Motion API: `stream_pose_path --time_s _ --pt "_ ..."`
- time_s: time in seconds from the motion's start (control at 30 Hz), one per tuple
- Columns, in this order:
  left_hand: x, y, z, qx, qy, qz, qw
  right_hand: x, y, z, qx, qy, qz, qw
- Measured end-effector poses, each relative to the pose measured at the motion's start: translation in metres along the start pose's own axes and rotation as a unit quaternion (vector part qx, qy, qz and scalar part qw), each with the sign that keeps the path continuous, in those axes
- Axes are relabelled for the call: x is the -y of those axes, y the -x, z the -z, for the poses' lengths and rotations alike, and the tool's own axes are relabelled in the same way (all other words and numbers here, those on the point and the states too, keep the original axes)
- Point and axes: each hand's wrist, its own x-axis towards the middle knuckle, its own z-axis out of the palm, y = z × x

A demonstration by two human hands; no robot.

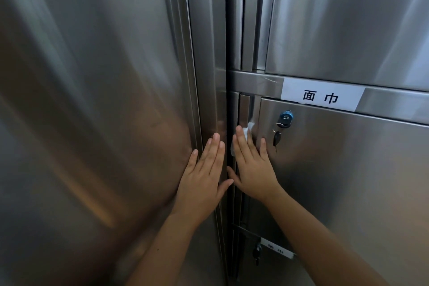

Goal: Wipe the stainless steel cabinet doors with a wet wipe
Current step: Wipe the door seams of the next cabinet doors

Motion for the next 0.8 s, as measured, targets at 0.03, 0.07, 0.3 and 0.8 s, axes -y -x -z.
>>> stream_pose_path --time_s 0.03,0.07,0.3,0.8 --pt "0.000 0.000 -0.001 0.000 -0.001 0.000 1.000 0.001 0.001 0.001 -0.003 -0.002 0.003 1.000" --pt "-0.001 0.001 -0.001 -0.004 -0.001 -0.002 1.000 0.000 -0.002 0.003 -0.008 -0.005 0.003 1.000" --pt "-0.001 0.001 -0.005 -0.012 0.004 0.004 1.000 -0.009 -0.031 0.018 -0.041 -0.010 0.003 0.999" --pt "-0.001 0.002 -0.006 -0.004 -0.018 0.005 1.000 -0.011 -0.001 0.006 -0.004 -0.008 0.038 0.999"
